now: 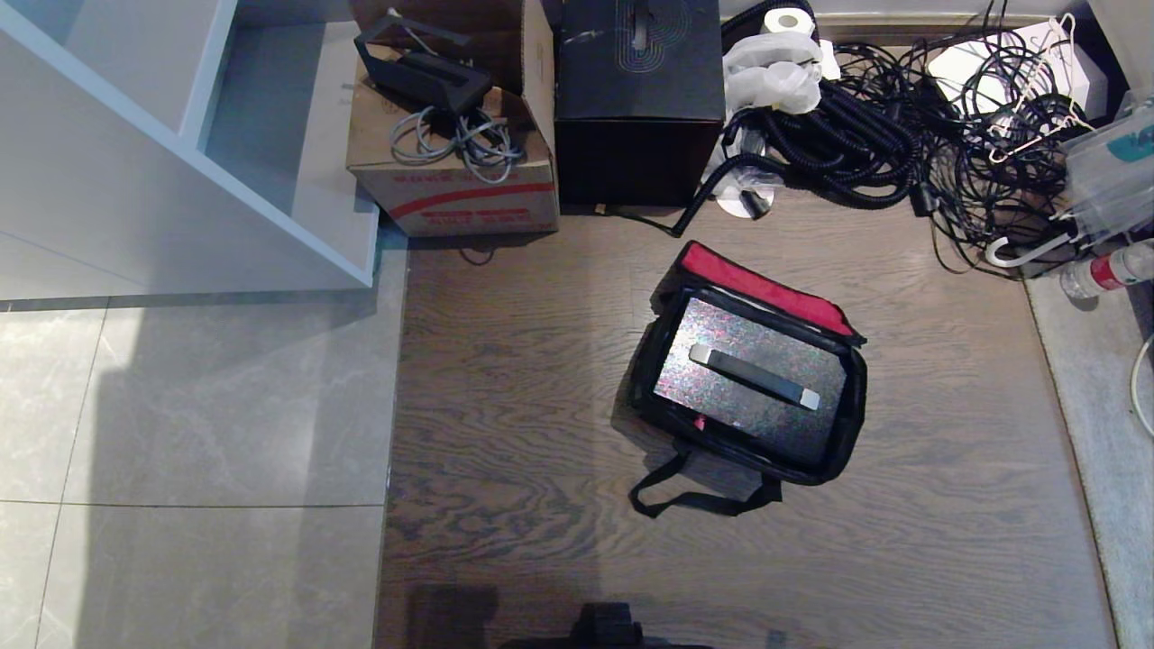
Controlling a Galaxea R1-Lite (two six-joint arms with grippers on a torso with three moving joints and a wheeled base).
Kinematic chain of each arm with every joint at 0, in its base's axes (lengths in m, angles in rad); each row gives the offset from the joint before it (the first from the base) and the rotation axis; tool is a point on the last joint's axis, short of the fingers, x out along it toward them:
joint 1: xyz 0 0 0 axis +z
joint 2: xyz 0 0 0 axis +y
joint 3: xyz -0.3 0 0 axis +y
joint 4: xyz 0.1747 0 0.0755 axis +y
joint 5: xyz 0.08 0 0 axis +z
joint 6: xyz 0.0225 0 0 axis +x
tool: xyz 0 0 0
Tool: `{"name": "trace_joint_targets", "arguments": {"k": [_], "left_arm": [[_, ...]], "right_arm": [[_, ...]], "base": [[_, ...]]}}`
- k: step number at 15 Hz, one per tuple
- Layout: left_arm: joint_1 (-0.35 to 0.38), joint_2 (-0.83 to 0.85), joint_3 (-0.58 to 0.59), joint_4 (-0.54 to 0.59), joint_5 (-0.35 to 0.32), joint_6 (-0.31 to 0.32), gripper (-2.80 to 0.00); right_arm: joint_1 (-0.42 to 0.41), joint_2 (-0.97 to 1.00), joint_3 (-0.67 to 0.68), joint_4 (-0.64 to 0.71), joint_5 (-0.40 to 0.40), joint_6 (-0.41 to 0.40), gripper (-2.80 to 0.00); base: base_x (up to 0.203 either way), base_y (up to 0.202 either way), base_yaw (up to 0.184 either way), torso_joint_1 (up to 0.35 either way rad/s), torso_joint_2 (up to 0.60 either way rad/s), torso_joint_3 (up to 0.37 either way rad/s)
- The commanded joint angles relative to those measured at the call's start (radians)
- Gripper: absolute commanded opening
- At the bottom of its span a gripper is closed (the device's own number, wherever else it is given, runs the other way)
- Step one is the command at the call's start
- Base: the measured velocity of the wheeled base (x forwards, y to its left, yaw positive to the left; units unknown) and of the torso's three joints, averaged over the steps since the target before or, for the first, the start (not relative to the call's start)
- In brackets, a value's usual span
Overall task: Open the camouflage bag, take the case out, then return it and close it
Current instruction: Grip the handle
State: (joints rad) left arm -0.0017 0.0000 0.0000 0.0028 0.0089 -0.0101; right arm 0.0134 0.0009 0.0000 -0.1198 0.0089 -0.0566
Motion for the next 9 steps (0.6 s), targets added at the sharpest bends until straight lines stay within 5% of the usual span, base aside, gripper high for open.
{"name": "trace_joint_targets", "arguments": {"k": [1, 5, 9], "left_arm": [[0.000, 0.000, 0.000, 0.000, 0.000, -0.001, -2.80], [0.000, 0.000, 0.000, 0.000, 0.000, -0.001, -2.80], [0.000, 0.000, 0.000, 0.000, 0.000, -0.001, -2.80]], "right_arm": [[0.000, 0.002, 0.040, 0.003, 0.000, 0.000, -2.80], [0.000, 0.025, -0.081, 0.058, -0.009, 0.006, -2.80], [0.018, 0.323, -0.462, 0.482, -0.018, 0.124, -2.80]], "base": [[0.000, 0.000, 0.000, 0.000, 0.00, 0.000], [0.000, 0.000, 0.000, 0.000, 0.00, 0.000], [0.000, 0.000, 0.000, 0.000, 0.00, 0.000]]}}
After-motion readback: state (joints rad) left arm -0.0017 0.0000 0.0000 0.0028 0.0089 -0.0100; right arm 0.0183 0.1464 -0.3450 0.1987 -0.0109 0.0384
